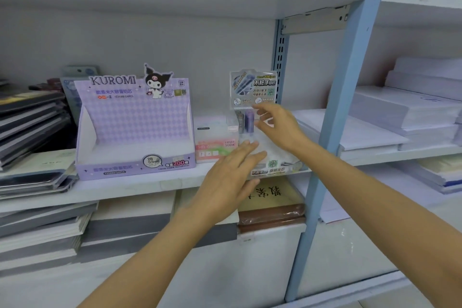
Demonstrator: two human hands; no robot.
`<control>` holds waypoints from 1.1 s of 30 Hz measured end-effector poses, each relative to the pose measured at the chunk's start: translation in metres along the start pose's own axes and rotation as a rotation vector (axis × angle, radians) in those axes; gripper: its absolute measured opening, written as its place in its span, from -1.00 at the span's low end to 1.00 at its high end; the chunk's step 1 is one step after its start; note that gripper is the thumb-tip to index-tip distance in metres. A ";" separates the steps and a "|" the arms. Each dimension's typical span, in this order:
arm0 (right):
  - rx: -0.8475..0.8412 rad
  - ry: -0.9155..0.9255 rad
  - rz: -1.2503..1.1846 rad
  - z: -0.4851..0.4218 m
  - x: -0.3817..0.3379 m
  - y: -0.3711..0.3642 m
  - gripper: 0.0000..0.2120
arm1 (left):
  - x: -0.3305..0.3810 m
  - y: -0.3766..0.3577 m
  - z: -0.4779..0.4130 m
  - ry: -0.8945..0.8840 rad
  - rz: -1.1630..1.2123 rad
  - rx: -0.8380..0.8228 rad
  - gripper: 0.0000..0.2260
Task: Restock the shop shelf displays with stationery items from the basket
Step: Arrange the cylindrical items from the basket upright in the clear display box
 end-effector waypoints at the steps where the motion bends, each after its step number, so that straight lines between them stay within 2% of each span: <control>1: 0.084 0.056 -0.050 0.012 -0.013 0.010 -0.70 | 0.004 0.003 0.007 -0.006 0.003 0.042 -0.58; 4: 0.217 0.243 -0.202 0.059 -0.059 0.023 -0.84 | 0.008 0.013 0.042 -0.020 0.015 0.290 -0.73; 6: 0.127 0.315 -0.299 0.095 -0.086 0.007 -0.88 | -0.001 0.006 0.074 0.033 0.066 0.399 -0.82; 8: -0.063 0.334 -0.351 0.129 -0.102 -0.029 -0.87 | -0.018 -0.020 0.107 0.145 0.169 0.367 -0.86; 11: -0.412 0.228 -0.280 0.169 -0.095 -0.109 -0.83 | -0.045 -0.086 0.162 0.342 0.302 0.124 -0.78; 14: -0.797 0.055 -0.214 0.214 -0.063 -0.204 -0.83 | -0.063 -0.170 0.231 0.475 0.339 -0.294 -0.88; 16: -1.003 0.023 -0.089 0.250 -0.039 -0.261 -0.83 | -0.073 -0.221 0.287 0.583 0.322 -0.548 -0.90; 18: -1.230 0.027 0.020 0.292 -0.014 -0.310 -0.79 | -0.078 -0.257 0.342 0.698 0.300 -0.718 -0.90; 20: -1.421 0.014 0.067 0.334 0.004 -0.345 -0.75 | -0.079 -0.280 0.385 0.785 0.292 -0.804 -0.94; 24: -1.483 -0.111 0.108 0.395 0.037 -0.392 -0.76 | -0.074 -0.308 0.423 0.780 0.324 -0.824 -0.91; 28: -1.495 -0.224 0.280 0.448 0.065 -0.416 -0.88 | -0.062 -0.331 0.429 0.717 0.313 -0.892 -0.72; 29: -1.485 -0.231 0.294 0.455 0.068 -0.418 -0.94 | -0.059 -0.336 0.427 0.705 0.277 -0.920 -0.69; 33: -1.458 -0.211 0.235 0.461 0.078 -0.423 -0.91 | -0.055 -0.347 0.424 0.648 0.188 -0.966 -0.68</control>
Point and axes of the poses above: each hand's wrist, its own z-axis away from the middle knuckle, its own y-axis out of the back of the hand, x = y × z, the point moved 8 cm from there along -z, towards the middle knuckle, and after that the axes turned 4 degrees about -x, right-handed, at the moved point
